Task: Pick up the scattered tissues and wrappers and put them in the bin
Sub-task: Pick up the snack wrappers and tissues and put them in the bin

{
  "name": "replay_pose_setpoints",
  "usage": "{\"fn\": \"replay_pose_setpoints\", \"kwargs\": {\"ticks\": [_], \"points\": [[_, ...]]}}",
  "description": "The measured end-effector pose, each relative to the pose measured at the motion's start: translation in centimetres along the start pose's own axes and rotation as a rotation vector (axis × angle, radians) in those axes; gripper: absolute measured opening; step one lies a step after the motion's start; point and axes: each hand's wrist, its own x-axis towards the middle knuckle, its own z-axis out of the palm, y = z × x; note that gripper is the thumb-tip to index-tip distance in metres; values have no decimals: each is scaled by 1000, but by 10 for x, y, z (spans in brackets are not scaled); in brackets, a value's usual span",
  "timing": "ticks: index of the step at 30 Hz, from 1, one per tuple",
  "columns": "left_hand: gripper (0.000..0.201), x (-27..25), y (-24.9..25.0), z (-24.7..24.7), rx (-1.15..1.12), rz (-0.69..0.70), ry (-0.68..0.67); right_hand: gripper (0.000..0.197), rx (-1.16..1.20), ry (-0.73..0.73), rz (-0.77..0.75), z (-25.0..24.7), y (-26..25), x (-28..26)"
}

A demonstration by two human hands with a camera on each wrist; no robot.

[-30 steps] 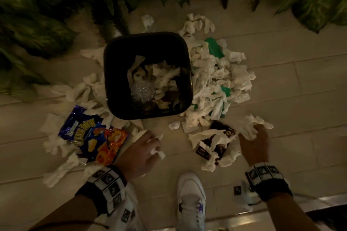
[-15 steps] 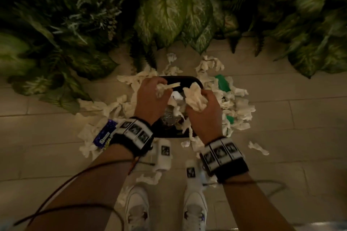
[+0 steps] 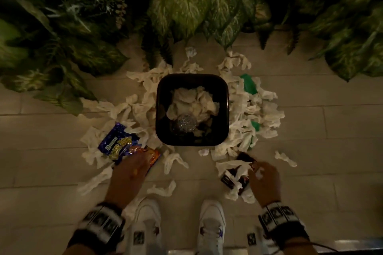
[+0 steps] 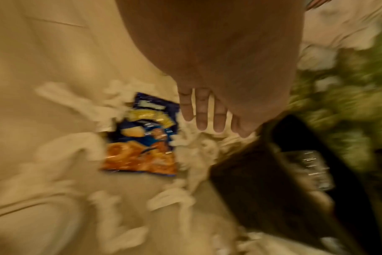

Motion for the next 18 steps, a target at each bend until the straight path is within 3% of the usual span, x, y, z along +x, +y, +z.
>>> {"fn": "replay_pose_setpoints", "kwargs": {"ticks": [3,5,9,11,15,18], "points": [[16,-29,-73,19,92,-187,-138,32,-251,-270,112,39,59,2],[16,-43,-112,30,155,-277,-219,48,-363,-395,82,66,78,7],[29,-47,-161,59,249,-338,-335,80,-540,-408,46,112,76,44],[42,-34,-168,78,254,-284,-374,75,-556,-411,61,129,71,62],[70,8,-169,126,258,-86,-456,48,-423,-390,-1,138,76,75],[83,32,-161,159,445,-7,-570,38,-261,-225,-72,125,75,72]]}}
